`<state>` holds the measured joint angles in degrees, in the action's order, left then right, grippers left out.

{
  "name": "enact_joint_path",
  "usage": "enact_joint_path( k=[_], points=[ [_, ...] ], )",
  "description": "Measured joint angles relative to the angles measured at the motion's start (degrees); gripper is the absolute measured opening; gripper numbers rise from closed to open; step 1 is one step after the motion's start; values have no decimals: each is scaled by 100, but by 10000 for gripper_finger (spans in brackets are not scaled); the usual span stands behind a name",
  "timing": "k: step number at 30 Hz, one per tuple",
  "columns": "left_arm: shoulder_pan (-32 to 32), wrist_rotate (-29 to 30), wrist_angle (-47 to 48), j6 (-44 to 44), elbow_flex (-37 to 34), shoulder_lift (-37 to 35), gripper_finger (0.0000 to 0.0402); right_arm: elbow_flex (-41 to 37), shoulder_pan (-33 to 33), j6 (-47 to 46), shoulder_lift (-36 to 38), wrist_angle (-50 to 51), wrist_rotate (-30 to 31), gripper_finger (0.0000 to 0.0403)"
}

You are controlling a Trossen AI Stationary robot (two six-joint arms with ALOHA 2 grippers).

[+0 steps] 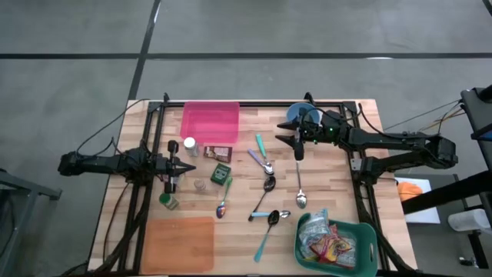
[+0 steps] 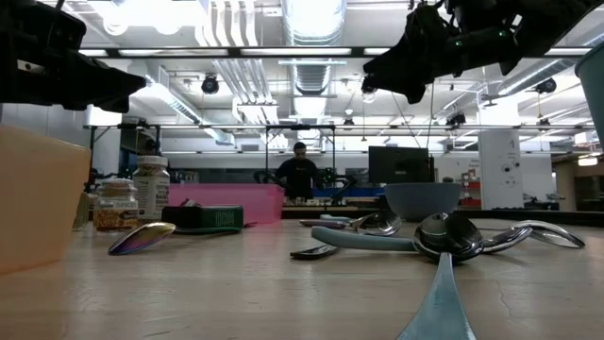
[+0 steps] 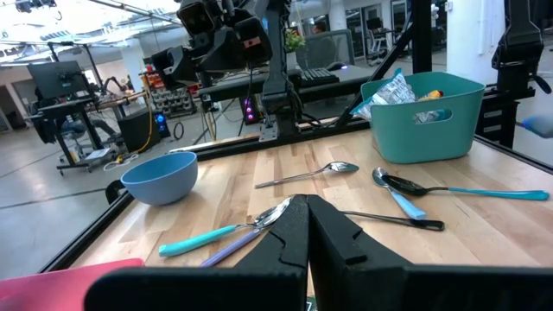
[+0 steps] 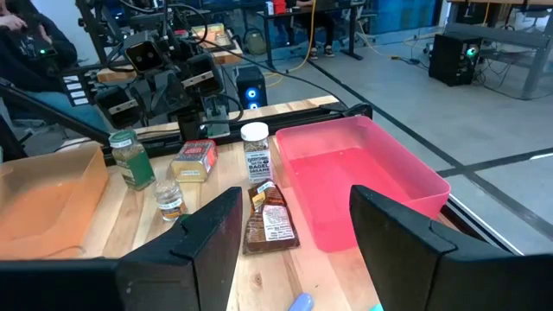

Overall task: Pick & Place Food Item
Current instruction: Put the green seasoning bottle into the orange bin

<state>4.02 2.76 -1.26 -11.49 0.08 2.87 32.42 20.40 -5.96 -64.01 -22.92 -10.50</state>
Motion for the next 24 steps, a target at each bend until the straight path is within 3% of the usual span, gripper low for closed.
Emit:
enact_joint_path(
  k=[15,19,24],
  points=[
    [-1,15,-2,38,0,0,0,2,-2,0,-2,0,2,211],
    [1,-12,-7,1436,0,-2,0,2,-2,0,-2,0,2,211],
    [-10,291,465,2323,279,39,0,2,-2,0,-2,0,2,211]
  ],
)
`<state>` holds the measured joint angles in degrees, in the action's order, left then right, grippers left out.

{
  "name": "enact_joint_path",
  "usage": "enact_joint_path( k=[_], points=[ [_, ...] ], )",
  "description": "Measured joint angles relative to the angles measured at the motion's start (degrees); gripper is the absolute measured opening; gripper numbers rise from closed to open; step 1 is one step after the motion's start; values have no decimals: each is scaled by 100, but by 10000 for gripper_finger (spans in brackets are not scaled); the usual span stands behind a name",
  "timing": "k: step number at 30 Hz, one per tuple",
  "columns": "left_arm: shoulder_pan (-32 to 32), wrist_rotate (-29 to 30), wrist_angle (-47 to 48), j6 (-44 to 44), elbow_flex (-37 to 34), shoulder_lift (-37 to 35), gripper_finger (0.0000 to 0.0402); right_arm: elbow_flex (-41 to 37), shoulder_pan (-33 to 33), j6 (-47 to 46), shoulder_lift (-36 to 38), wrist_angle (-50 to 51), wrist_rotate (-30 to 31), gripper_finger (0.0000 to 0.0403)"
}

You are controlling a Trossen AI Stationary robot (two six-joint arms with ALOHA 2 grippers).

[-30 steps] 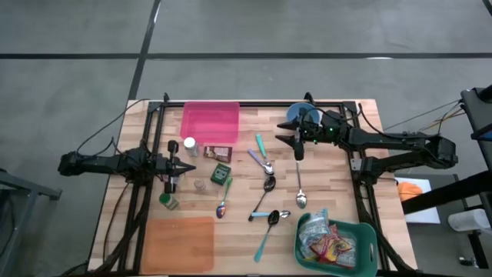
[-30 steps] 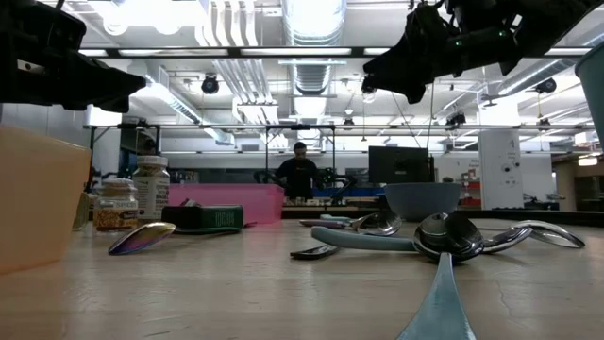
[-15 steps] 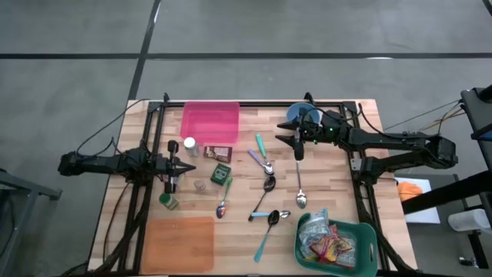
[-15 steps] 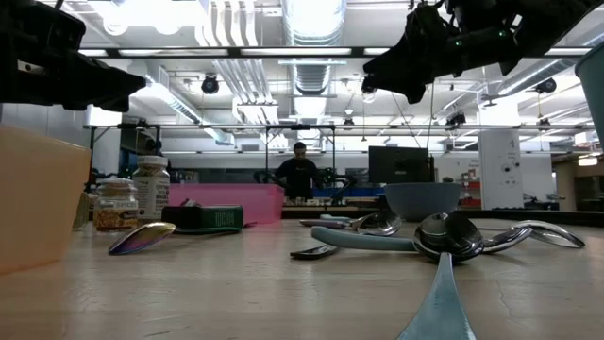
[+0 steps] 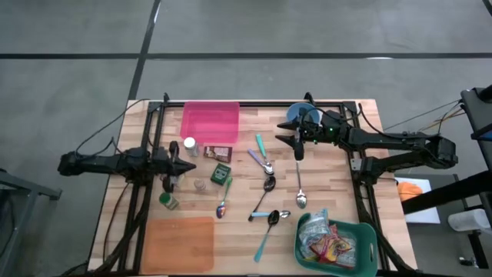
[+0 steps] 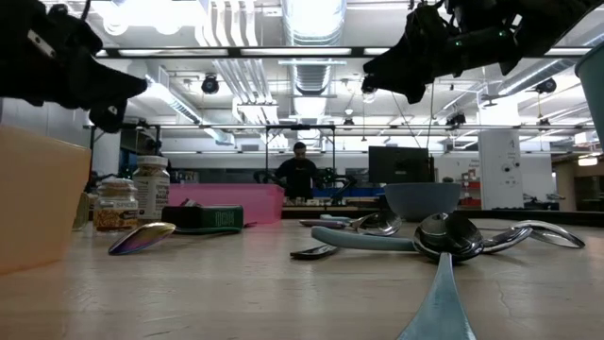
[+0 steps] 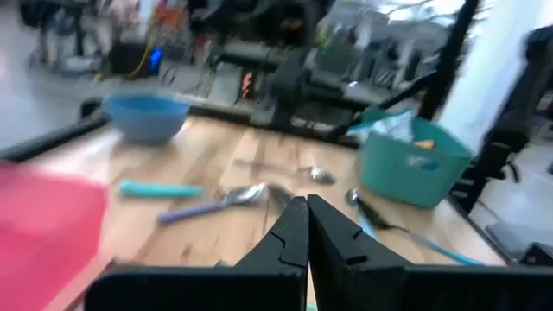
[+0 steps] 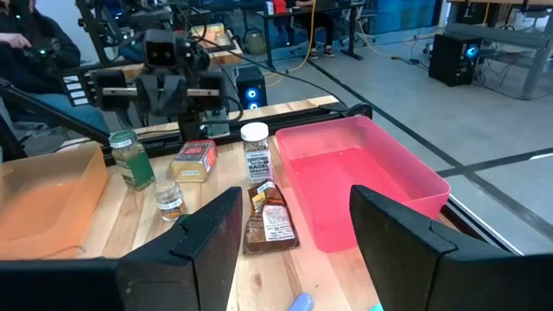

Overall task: Pick & Place Food Item
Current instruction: Put the green seasoning bottle into the orange bin

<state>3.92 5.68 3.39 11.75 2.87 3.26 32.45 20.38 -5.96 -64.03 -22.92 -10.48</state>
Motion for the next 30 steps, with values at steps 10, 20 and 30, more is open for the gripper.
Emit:
enact_joint_path(
  k=[10,20,30],
  points=[
    [2,502,1438,1006,1644,1255,0,0,0,0,0,0,0,211],
    [16,978,4895,2867,3956,4002,0,0,0,0,0,-2,0,211],
    [255,516,7157,4440,5713,5390,0,0,0,0,-4,0,0,211]
  ],
)
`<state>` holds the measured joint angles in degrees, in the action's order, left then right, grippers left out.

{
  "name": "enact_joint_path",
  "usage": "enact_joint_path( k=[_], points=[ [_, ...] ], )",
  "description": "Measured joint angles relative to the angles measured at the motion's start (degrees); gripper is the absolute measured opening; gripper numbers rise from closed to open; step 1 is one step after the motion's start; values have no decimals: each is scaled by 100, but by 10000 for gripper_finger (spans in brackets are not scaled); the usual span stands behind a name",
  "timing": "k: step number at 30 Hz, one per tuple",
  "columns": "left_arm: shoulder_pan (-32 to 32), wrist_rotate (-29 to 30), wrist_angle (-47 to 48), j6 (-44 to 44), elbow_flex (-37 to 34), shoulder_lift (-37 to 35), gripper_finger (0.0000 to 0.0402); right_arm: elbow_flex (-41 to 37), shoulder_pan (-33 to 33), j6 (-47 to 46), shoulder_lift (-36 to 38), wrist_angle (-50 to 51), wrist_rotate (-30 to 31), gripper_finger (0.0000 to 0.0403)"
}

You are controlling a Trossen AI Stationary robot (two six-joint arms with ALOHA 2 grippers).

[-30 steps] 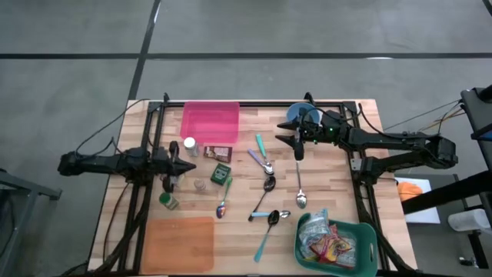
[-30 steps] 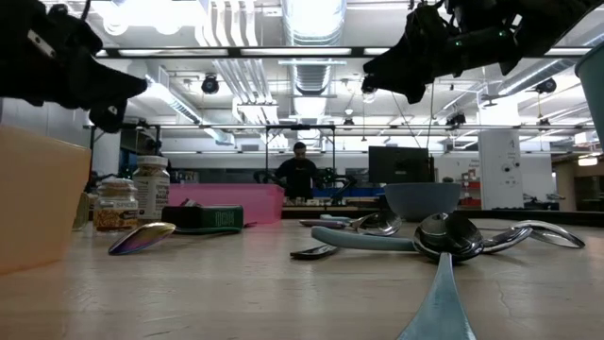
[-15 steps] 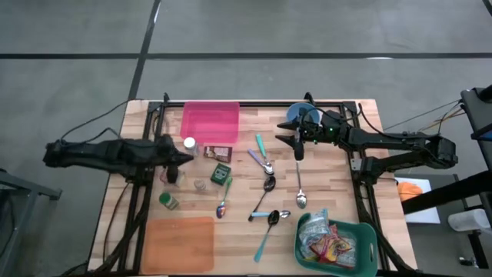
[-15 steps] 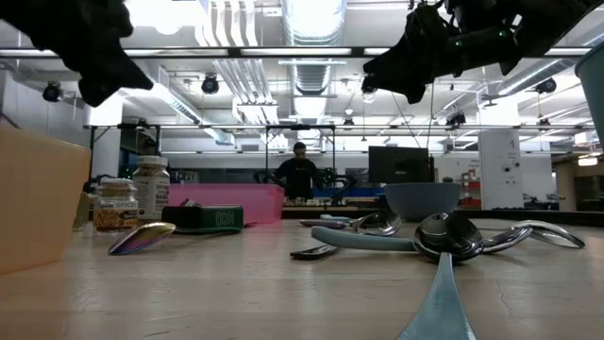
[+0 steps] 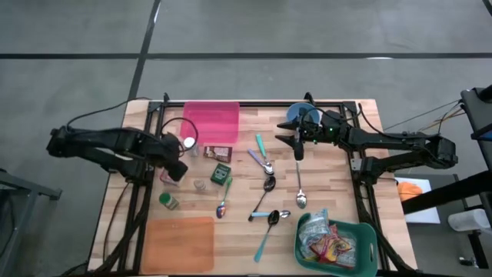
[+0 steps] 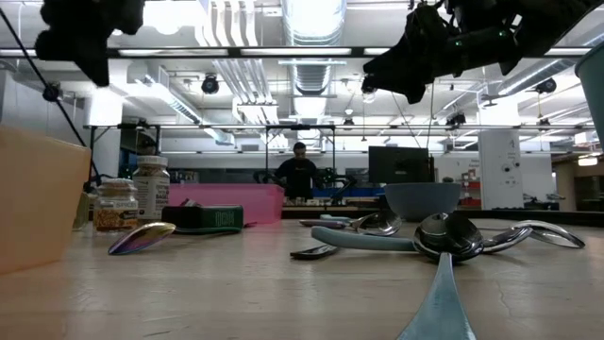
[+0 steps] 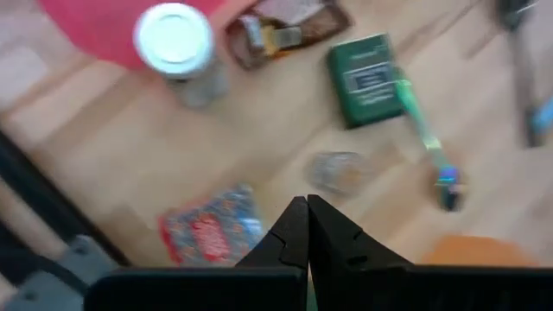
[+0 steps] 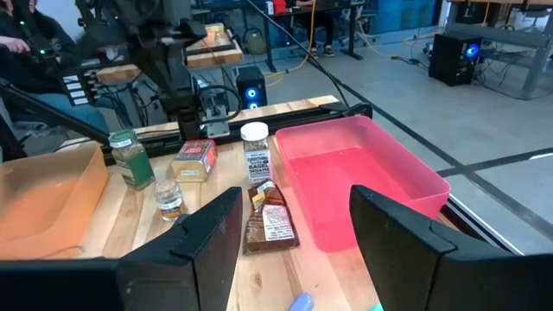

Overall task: Pick & Place Food Item
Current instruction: Put the green seasoning bottle into the orange bin

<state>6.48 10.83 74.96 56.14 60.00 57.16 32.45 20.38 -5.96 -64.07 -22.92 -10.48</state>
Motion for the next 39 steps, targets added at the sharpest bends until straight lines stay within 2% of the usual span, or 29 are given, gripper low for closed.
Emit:
enact_joint_path(
  k=[4,8,16,21,26,30,34,39],
  points=[
    [53,-381,57,910,171,85,0,0,0,0,0,0,0,211],
    [319,-431,366,1730,-9,58,0,-2,0,0,0,0,0,211],
    [1368,-738,398,3625,-567,124,0,-4,1,0,0,0,0,211],
    [2131,-621,70,4544,-595,120,0,-4,2,0,0,-2,0,211],
    [2507,-313,-37,4972,-559,119,0,-7,0,0,0,-1,0,211],
    [2609,-409,-54,5445,-561,131,0,-7,1,0,0,0,0,211],
    [2610,-563,-231,5295,-559,237,0,-7,1,0,0,0,0,211],
    [2606,-57,-6,5396,-572,267,0,-7,0,0,0,0,0,211]
  ],
)
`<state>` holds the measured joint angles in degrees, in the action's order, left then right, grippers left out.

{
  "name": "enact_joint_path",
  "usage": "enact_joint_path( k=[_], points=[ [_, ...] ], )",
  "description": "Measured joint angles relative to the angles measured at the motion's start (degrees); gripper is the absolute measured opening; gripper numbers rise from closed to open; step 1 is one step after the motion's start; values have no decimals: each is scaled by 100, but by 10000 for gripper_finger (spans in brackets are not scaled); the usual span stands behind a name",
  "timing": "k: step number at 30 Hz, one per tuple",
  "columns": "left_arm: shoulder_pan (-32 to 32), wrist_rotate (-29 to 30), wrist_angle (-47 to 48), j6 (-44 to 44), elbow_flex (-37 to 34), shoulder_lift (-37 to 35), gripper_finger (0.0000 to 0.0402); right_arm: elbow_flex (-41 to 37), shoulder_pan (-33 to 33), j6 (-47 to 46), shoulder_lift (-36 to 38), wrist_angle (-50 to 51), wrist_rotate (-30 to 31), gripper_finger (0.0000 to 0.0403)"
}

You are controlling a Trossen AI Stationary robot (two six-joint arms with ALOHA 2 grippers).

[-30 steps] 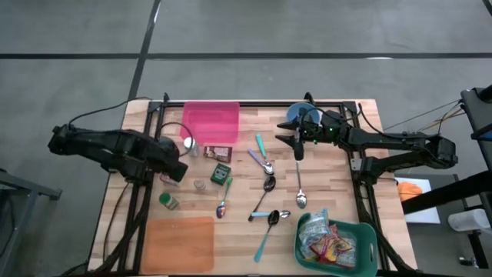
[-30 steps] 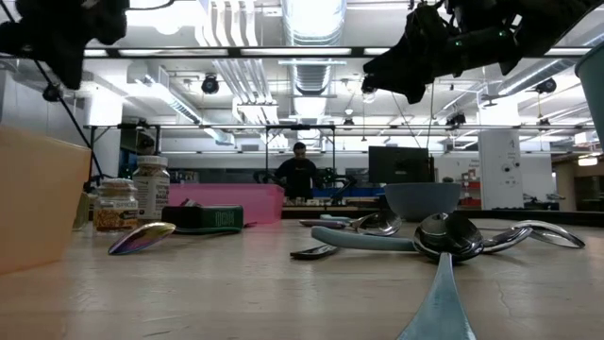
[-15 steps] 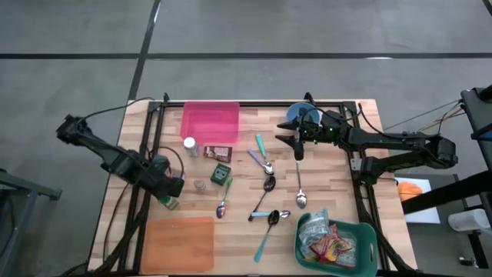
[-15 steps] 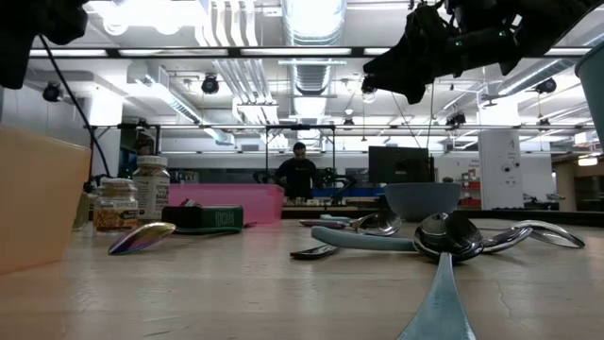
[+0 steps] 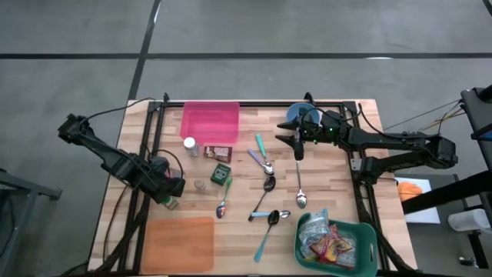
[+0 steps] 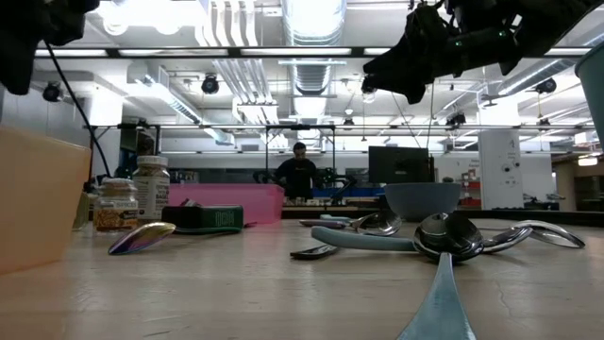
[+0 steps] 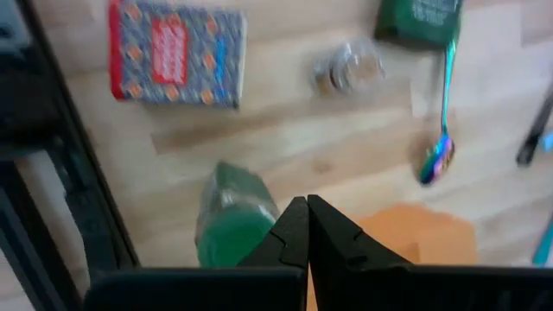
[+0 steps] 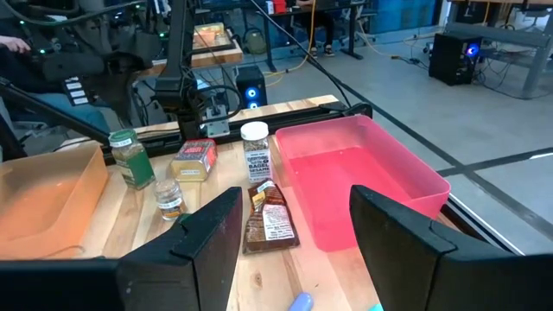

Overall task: Pick & Place Food Item
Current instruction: Put the green seasoning bottle into the orange bin

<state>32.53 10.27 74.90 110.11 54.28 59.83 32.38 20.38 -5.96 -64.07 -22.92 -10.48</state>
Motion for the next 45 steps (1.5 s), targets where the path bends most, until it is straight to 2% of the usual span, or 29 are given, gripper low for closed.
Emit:
enact_joint_path(
  k=[10,20,23,25,29,34,40,45],
  points=[
    [0,224,-401,-189,-26,-4,0,0,0,0,2,0,0,211],
    [0,801,-596,-15,-26,-4,0,-2,0,0,4,0,0,211],
    [0,670,-504,74,-26,-17,1,-2,1,0,7,0,0,211],
    [-2,365,-397,429,-26,-26,9,-2,1,0,7,0,0,211],
    [15,-74,-461,968,-25,99,64,-2,1,0,7,0,0,211],
    [11,-166,-519,1027,-22,197,180,-2,2,0,7,-1,0,211],
    [9,-510,-114,1363,79,151,311,-2,2,0,7,-2,0,211],
    [6,-724,213,1465,178,151,370,-2,0,0,7,0,0,211]
  ],
)
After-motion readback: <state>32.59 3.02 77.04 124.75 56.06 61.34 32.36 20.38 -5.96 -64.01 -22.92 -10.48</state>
